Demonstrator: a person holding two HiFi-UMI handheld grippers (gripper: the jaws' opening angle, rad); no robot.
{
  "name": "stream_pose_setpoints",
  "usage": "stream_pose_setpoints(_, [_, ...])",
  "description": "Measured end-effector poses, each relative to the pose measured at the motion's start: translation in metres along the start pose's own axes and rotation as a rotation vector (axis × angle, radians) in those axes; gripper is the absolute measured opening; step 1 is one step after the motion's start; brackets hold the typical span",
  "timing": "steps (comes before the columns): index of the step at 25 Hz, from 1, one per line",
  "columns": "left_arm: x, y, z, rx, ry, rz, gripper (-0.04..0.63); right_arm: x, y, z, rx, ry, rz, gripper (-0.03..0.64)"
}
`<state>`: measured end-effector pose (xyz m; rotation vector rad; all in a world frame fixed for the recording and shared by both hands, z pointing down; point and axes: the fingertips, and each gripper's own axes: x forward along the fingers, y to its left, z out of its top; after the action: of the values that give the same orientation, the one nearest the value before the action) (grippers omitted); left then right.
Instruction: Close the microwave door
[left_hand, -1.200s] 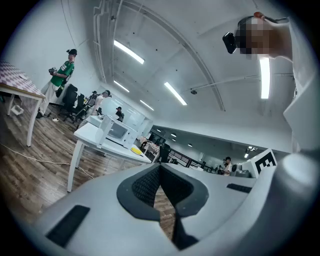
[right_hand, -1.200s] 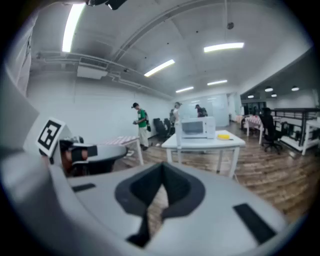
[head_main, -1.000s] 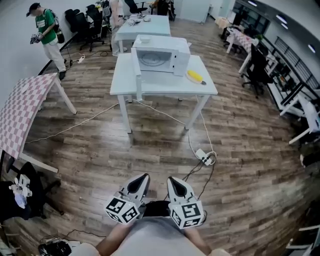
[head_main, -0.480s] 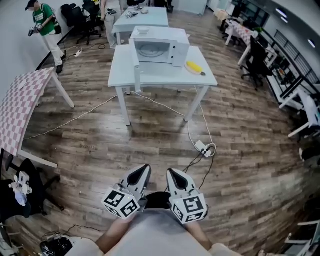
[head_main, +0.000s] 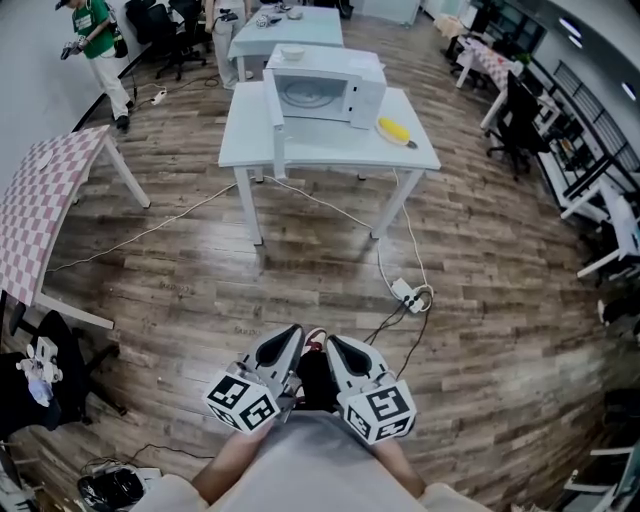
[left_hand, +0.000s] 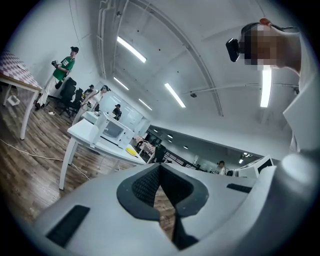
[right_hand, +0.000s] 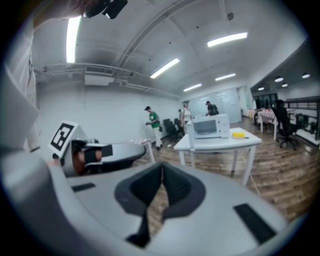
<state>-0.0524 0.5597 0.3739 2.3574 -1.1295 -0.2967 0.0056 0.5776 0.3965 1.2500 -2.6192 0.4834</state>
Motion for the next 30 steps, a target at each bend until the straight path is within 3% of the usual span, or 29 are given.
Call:
stream_pose_setpoints(14, [0.041, 0.034, 0.020, -0.003, 0.009, 0.011, 0.018, 0.051, -0.035, 0.019, 0.018, -0.001, 0.029, 0.023])
stream_pose_setpoints(30, [0.129, 0.089, 0.056, 0.011, 0.021, 0.058, 0.018, 0.137, -0.099, 0.067, 0.024, -0.006, 0.109, 0.023])
